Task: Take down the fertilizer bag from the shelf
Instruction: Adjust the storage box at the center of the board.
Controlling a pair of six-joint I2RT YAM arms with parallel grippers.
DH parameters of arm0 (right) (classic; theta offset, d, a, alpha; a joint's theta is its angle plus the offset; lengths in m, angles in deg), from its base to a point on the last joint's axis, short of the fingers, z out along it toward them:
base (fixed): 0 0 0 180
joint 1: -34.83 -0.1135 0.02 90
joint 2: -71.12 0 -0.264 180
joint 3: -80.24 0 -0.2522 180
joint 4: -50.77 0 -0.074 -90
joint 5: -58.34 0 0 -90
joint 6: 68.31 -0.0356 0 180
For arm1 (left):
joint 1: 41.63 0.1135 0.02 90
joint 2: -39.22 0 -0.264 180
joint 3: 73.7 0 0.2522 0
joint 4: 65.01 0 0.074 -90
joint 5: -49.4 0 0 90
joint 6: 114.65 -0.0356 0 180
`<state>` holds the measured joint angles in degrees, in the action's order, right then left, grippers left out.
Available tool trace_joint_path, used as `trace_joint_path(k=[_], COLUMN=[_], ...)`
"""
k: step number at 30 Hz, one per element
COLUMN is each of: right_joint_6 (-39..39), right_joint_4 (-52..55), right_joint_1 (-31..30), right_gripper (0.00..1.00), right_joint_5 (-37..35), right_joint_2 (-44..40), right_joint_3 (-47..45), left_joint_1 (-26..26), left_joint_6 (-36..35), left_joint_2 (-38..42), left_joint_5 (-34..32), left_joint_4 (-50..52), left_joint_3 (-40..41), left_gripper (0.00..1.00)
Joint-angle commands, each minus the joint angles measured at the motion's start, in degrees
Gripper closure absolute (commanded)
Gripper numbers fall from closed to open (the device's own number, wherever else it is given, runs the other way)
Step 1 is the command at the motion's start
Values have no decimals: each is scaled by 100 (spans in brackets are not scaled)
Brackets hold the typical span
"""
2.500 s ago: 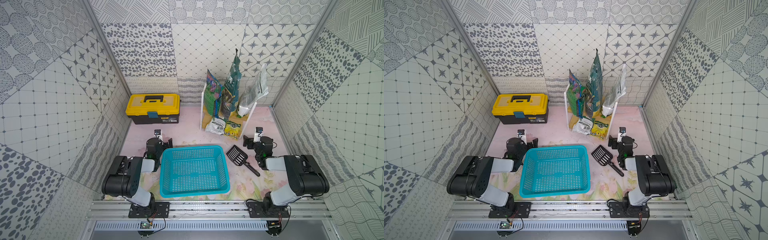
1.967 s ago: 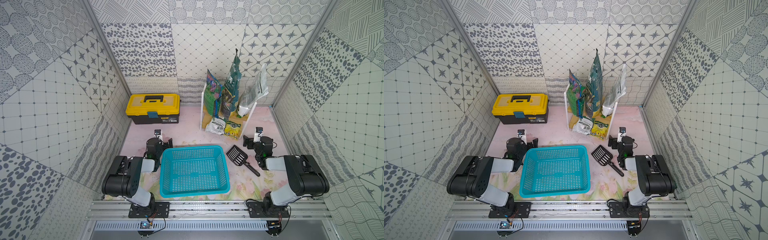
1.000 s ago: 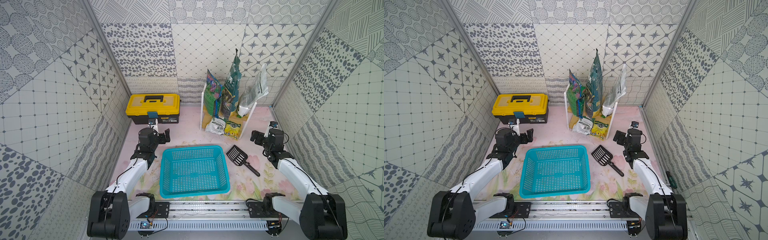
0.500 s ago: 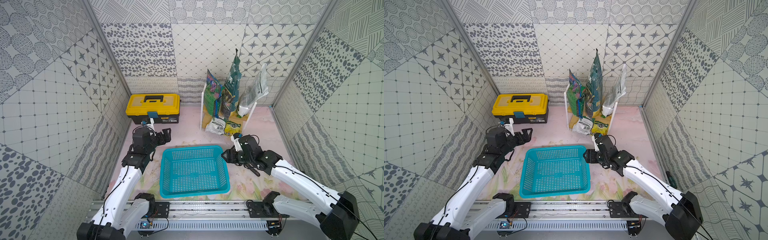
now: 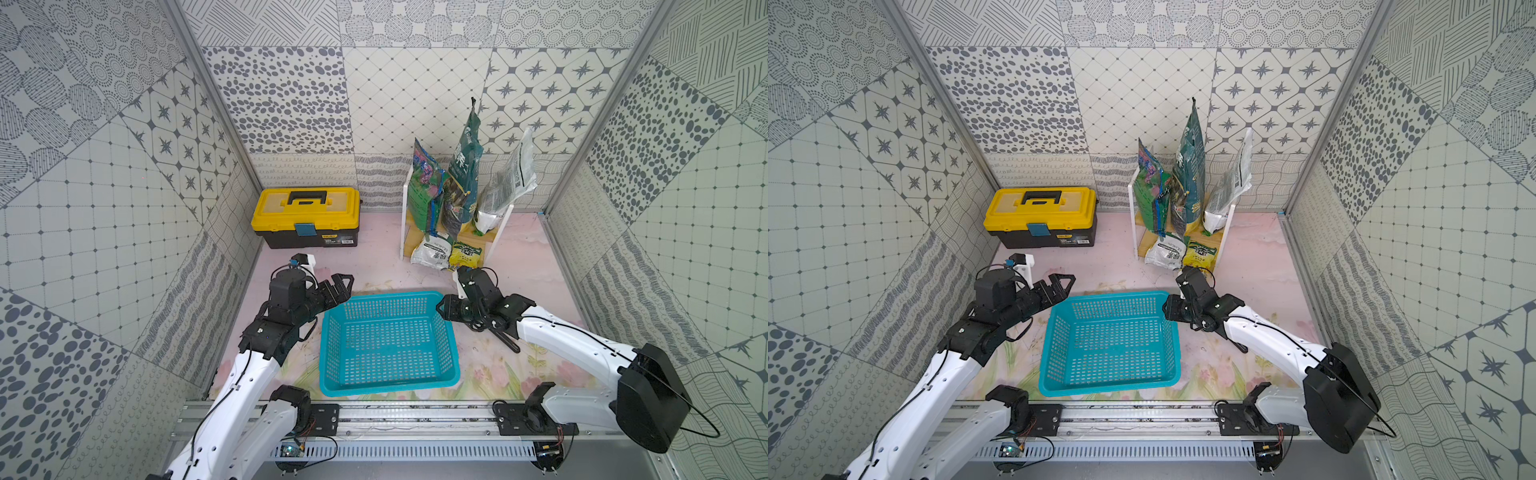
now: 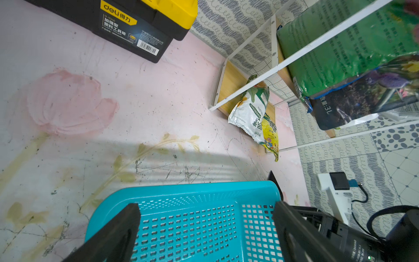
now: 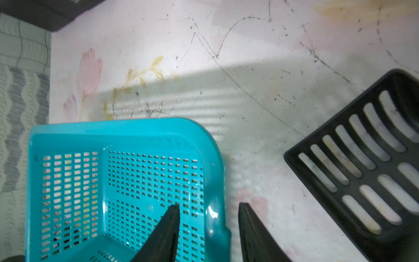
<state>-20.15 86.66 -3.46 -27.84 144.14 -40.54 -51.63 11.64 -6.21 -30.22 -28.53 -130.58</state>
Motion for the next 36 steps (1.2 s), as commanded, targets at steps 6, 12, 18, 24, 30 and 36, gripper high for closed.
trace_joint_path(k=[6, 12, 18, 24, 30, 36], right_joint_6=[-1113, -1588, -1774, -1889, -1468, -914], right_joint_4=[-1145, -1344, -1553, -1796, -1456, -778], right_joint_1=[-41, -91, -191, -351, -360, 127], right_gripper=[75, 86, 87, 83, 47, 3], right_joint_5=[-366, -798, -998, -1331, -1416, -1037], right_joint_2=[169, 88, 238, 344, 65, -644], right_joint_3=[-323, -475, -464, -441, -302, -408], left_joint_1=[-28, -163, -616, -1254, -2313, -2990], left_joint_6=[541, 513, 379, 268, -286, -1173], left_joint_2=[57, -77, -246, -614, -1777, -3078], left_joint_5=[127, 211, 10, -475, -1317, -1945], left_joint_4=[332, 516, 643, 498, 775, 456], left_joint_3=[-77, -395, -783, -1173, -2480, -4137], left_gripper=[0, 0, 0, 0, 0, 0])
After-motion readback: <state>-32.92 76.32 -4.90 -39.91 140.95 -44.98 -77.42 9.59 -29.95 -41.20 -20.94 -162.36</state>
